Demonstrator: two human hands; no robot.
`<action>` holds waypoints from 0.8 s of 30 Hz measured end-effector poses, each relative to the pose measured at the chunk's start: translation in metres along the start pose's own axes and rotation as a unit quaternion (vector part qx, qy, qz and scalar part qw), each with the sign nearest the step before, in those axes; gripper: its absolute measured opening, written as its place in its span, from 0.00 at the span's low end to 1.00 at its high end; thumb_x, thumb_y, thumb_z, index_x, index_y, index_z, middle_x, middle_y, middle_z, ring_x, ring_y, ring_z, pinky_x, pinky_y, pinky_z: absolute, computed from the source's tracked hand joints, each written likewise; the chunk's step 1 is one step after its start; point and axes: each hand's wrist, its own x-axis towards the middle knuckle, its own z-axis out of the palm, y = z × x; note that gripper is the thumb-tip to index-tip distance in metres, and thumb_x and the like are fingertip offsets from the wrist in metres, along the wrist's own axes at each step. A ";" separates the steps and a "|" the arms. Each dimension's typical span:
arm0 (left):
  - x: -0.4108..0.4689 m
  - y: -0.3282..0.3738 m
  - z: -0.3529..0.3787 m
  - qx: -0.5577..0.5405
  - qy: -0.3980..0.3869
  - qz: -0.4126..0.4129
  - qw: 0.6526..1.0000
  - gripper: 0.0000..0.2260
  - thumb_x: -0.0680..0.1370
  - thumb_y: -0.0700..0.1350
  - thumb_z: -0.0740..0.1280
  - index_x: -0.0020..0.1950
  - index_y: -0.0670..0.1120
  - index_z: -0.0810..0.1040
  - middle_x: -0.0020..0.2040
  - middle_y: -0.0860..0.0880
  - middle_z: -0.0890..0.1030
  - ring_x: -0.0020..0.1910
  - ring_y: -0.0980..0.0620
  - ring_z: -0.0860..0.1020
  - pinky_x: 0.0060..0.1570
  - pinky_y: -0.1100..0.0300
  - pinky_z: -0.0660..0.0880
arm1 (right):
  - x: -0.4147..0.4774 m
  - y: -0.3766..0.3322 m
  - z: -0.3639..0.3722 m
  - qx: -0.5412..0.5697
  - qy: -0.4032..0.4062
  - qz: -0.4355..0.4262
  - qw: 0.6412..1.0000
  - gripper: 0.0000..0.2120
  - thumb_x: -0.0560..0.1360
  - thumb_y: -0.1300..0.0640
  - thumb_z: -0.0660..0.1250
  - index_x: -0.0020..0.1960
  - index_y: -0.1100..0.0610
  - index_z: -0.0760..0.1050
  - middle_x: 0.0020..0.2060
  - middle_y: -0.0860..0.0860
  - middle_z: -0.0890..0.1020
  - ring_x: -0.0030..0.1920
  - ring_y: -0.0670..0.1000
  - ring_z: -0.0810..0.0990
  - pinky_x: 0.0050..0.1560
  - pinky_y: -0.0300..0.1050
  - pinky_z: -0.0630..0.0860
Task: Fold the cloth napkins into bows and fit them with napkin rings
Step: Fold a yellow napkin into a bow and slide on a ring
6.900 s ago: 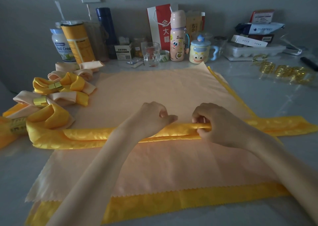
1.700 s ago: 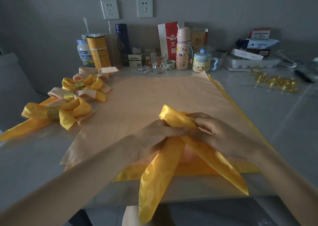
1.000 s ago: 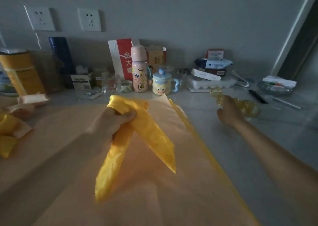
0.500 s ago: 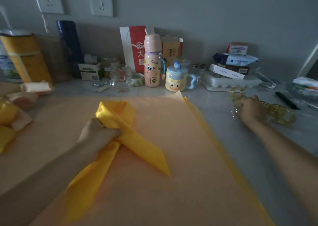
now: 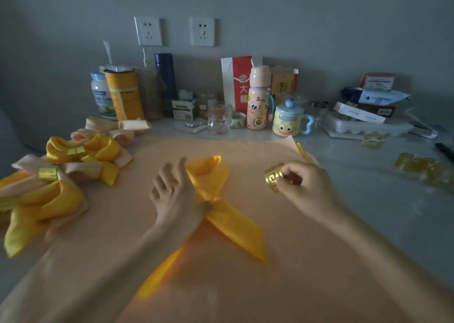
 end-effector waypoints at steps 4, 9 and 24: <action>-0.022 0.012 -0.003 0.001 -0.067 0.308 0.949 0.20 0.73 0.42 0.69 0.65 0.49 0.75 0.68 0.49 0.71 0.72 0.47 0.61 0.70 0.55 0.53 | -0.016 -0.013 0.013 -0.044 -0.119 0.009 0.992 0.05 0.71 0.56 0.69 0.38 0.57 0.79 0.32 0.47 0.79 0.35 0.47 0.75 0.37 0.39 0.68; -0.030 0.014 0.001 -0.030 -0.200 0.324 0.924 0.22 0.77 0.49 0.64 0.71 0.53 0.67 0.70 0.55 0.66 0.72 0.59 0.60 0.74 0.60 0.42 | -0.028 -0.013 0.004 -0.054 -0.208 0.044 0.976 0.14 0.76 0.56 0.62 0.33 0.60 0.73 0.28 0.50 0.75 0.29 0.47 0.73 0.33 0.41 0.68; -0.021 0.010 0.003 -0.071 -0.164 0.326 0.928 0.17 0.75 0.53 0.67 0.62 0.50 0.74 0.62 0.51 0.71 0.64 0.52 0.67 0.65 0.63 0.52 | -0.039 -0.019 0.018 -0.112 -0.137 0.018 0.984 0.16 0.71 0.63 0.67 0.26 0.52 0.74 0.20 0.48 0.67 0.23 0.44 0.68 0.24 0.35 0.60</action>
